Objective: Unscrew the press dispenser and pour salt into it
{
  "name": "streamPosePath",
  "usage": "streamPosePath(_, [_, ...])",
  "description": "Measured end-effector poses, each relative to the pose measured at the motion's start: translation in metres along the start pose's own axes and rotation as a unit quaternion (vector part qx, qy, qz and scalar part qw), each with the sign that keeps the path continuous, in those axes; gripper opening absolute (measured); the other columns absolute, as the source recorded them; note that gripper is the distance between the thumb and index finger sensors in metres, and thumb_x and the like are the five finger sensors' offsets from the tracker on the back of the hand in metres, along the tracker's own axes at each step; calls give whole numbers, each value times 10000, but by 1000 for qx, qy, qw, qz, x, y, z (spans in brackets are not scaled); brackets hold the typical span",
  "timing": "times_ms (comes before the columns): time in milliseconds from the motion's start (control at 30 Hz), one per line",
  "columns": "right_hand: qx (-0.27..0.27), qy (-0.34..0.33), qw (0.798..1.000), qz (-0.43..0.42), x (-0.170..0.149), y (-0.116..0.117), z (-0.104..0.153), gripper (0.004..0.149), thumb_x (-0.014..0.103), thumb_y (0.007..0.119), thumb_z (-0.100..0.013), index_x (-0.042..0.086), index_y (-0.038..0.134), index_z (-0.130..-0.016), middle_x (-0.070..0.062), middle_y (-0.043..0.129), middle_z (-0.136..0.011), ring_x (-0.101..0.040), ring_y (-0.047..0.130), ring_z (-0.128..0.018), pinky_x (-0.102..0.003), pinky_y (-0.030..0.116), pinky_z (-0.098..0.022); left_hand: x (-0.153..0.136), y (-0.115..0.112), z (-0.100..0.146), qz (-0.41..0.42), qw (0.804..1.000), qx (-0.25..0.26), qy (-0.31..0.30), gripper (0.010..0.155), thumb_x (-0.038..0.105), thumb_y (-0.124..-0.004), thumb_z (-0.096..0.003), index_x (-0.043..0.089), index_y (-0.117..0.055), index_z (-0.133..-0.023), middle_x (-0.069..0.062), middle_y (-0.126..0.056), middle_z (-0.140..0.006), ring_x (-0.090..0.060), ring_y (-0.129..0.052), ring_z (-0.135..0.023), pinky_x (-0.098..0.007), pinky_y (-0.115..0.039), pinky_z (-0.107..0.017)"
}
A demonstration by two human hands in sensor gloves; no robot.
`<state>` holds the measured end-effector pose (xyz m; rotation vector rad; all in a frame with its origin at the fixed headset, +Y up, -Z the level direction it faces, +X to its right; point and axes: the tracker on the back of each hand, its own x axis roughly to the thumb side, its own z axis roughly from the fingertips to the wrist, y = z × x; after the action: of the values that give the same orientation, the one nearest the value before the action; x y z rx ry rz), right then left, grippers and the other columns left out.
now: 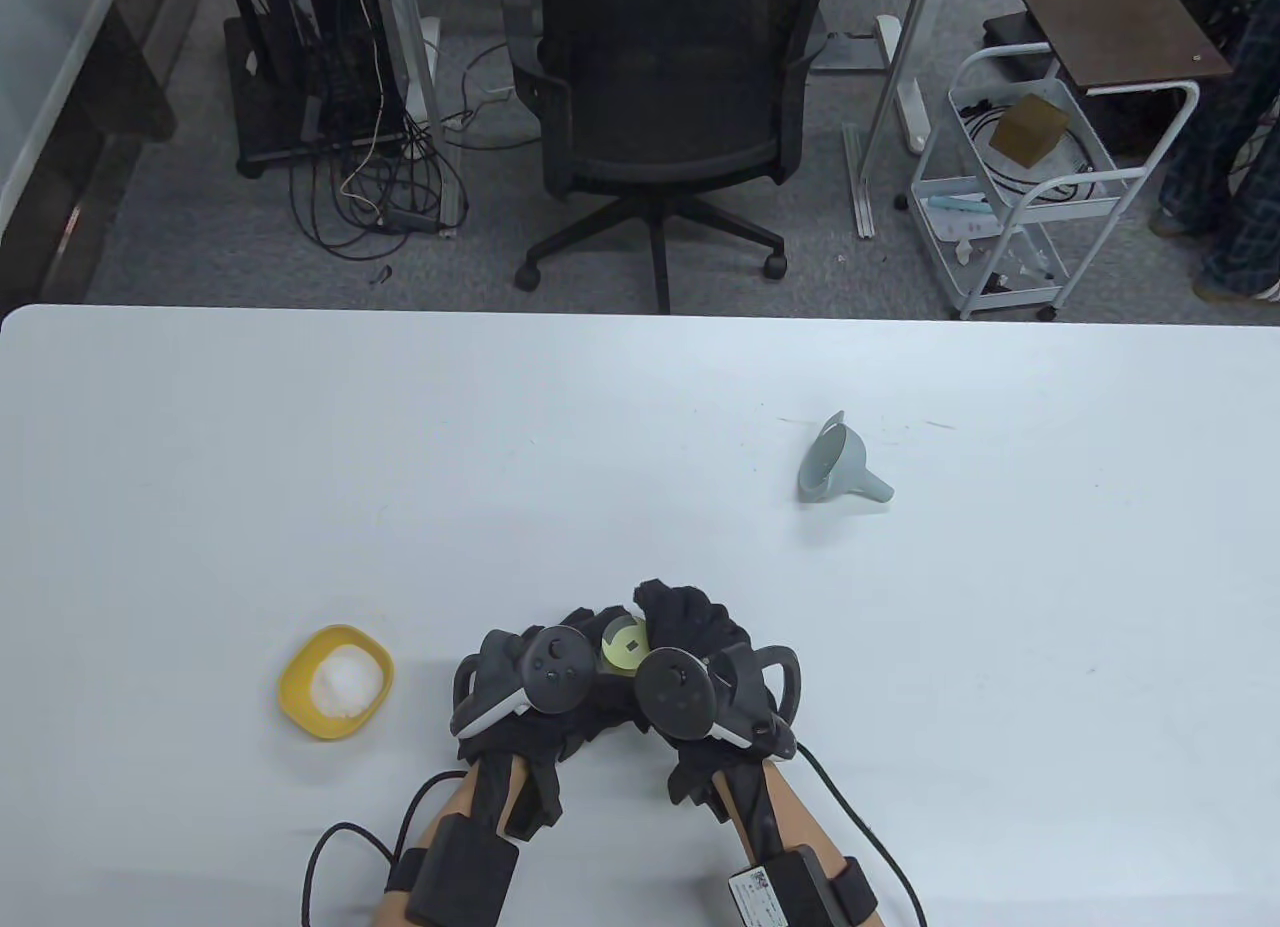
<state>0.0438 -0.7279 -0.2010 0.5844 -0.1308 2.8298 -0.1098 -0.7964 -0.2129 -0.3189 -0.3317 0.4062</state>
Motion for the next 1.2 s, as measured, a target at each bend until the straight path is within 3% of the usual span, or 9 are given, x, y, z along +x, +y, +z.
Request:
streamPosePath(133, [-29, -9, 999, 33, 4, 2, 1, 880, 572, 779, -487, -73, 570, -1048, -273, 727, -905, -405, 813, -700, -666, 703, -568, 0, 0, 0, 0, 1000, 0, 0, 1013, 676, -770, -453, 200, -290, -1208, -25, -566, -1230, -326, -524, -1164, -643, -439, -758])
streamPosePath(367, [-21, -29, 999, 20, 4, 0, 2, 853, 497, 836, -513, -98, 570, -1063, -296, 723, -944, -433, 817, -746, -695, 691, -581, 0, 0, 0, 0, 1000, 0, 0, 1012, 676, -769, -455, 199, -289, -1208, -23, -567, -1230, -325, -520, -1165, -644, -436, -758])
streamPosePath(867, [49, -62, 996, -52, 4, -9, -1, 869, 213, 863, -520, -151, 372, -1138, -363, 616, -1092, -562, 732, -922, -795, 606, -598, 0, 0, 0, 0, 1000, 0, 0, 1013, 673, -769, -455, 196, -289, -1208, -24, -564, -1231, -321, -518, -1166, -643, -434, -758])
streamPosePath(933, [51, -63, 996, -46, 4, -9, 0, 913, 268, 868, -527, -158, 350, -1146, -392, 573, -1114, -613, 683, -935, -805, 588, -599, 0, 0, 0, 0, 1000, 0, 0, 1014, 672, -770, -455, 195, -287, -1208, -26, -564, -1230, -323, -517, -1166, -644, -433, -758])
streamPosePath(1067, [40, -21, 999, -12, 3, -6, 1, 1116, 575, 802, -462, -184, 346, -1142, -465, 520, -1077, -626, 662, -875, -780, 585, -604, 0, 0, 0, 0, 1000, 0, 0, 1011, 673, -768, -457, 199, -285, -1208, -20, -563, -1231, -319, -514, -1168, -642, -430, -759])
streamPosePath(1200, [2, -3, 1000, 23, 1, -1, 2, 1071, 638, 738, -461, -153, 423, -1110, -376, 607, -994, -520, 726, -784, -728, 634, -589, 0, 0, 0, -1, 1000, -4, 2, 1015, 672, -769, -457, 196, -283, -1210, -23, -561, -1232, -319, -511, -1168, -643, -429, -758])
